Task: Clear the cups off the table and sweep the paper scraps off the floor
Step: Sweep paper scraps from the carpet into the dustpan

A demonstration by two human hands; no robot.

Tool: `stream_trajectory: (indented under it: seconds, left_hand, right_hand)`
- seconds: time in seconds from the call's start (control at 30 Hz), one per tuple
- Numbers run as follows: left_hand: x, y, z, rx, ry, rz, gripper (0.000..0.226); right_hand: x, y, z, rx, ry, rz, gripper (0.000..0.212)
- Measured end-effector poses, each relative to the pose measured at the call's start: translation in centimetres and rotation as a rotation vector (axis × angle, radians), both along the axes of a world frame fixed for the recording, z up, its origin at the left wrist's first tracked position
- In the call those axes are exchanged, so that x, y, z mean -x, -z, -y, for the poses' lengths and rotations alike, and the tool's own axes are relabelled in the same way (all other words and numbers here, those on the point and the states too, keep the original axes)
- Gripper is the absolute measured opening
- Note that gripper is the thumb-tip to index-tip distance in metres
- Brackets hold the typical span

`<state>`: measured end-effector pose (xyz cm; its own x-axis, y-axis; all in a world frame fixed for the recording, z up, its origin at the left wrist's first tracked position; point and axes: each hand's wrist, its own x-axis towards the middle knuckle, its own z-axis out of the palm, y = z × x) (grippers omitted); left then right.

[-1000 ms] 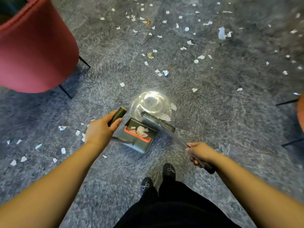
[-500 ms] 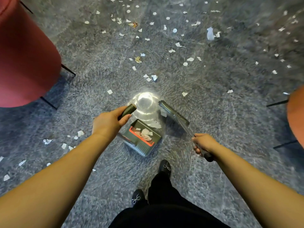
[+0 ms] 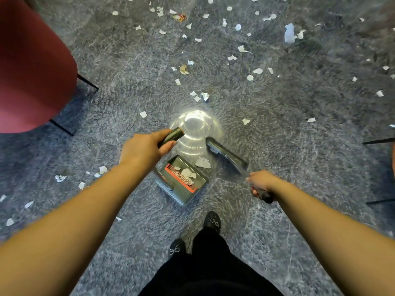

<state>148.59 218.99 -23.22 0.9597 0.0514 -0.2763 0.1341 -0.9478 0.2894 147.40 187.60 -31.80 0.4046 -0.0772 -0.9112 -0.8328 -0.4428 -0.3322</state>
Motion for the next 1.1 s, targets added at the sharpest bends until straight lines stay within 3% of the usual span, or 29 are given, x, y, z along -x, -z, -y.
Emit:
stream_trajectory:
  seconds: [0.13, 0.4, 0.8, 1.1]
  left_hand:
    - [0.1, 0.0, 0.4, -0.043, 0.033, 0.005, 0.041]
    - [2.0, 0.3, -0.9, 0.003, 0.038, 0.019, 0.036]
    - [3.7, 0.8, -2.9, 0.019, 0.054, 0.021, 0.039]
    - [4.3, 0.6, -4.4, 0.057, 0.105, 0.051, 0.04]
  right_hand:
    - [1.8, 0.8, -0.6, -0.012, -0.023, -0.067, 0.018]
    - [7.1, -0.7, -4.2, -0.051, -0.039, -0.082, 0.038]
    - [11.3, -3.4, -6.8, -0.11, -0.088, -0.113, 0.035]
    - [13.7, -4.9, -6.4, -0.122, 0.114, -0.071, 0.037]
